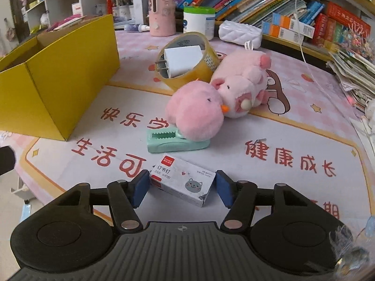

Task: Organize objects
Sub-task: 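Lower the right gripper onto the white stapler-refill box and close it, then grasp the pink plush chick with the left gripper while the right holds the white box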

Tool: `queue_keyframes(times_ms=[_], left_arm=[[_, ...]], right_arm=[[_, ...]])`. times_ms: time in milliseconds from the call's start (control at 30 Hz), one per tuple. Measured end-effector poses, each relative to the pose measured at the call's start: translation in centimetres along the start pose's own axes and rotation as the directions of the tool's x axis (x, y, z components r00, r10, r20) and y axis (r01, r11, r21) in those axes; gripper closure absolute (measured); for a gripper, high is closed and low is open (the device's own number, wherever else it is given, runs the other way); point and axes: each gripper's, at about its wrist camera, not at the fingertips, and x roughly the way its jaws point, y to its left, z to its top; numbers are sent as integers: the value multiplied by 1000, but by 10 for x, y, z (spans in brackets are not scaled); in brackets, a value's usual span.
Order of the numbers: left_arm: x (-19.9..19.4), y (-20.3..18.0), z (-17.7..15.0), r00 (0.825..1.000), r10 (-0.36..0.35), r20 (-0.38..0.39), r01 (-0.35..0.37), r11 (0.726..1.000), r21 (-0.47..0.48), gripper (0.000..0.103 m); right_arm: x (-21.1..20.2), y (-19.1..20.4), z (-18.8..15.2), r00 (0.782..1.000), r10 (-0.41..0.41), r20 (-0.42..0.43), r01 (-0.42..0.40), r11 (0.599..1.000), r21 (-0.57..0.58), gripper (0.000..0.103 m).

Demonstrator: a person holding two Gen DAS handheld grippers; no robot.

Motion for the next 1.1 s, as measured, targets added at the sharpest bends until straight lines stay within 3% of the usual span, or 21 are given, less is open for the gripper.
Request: queue_keyframes(times_ms=[200, 500, 767, 967, 1100], left_arm=[[3, -35, 5, 995, -96, 15, 95, 995, 32, 0], [8, -98, 17, 969, -247, 22, 244, 965, 99, 0], [28, -135, 25, 961, -277, -19, 277, 954, 116, 2], [49, -157, 33, 965, -260, -42, 264, 952, 154, 20], [63, -165, 41, 962, -269, -46, 273, 949, 157, 20]], right_arm=[[-19, -42, 6, 998, -49, 38, 47, 997, 65, 45], [-35, -100, 3, 989, -135, 51, 127, 982, 140, 45], [-44, -133, -1, 987, -155, 40, 146, 973, 180, 45], [-47, -141, 3, 986, -155, 61, 144, 979, 146, 45], [-45, -142, 6, 988, -133, 73, 123, 985, 122, 45]])
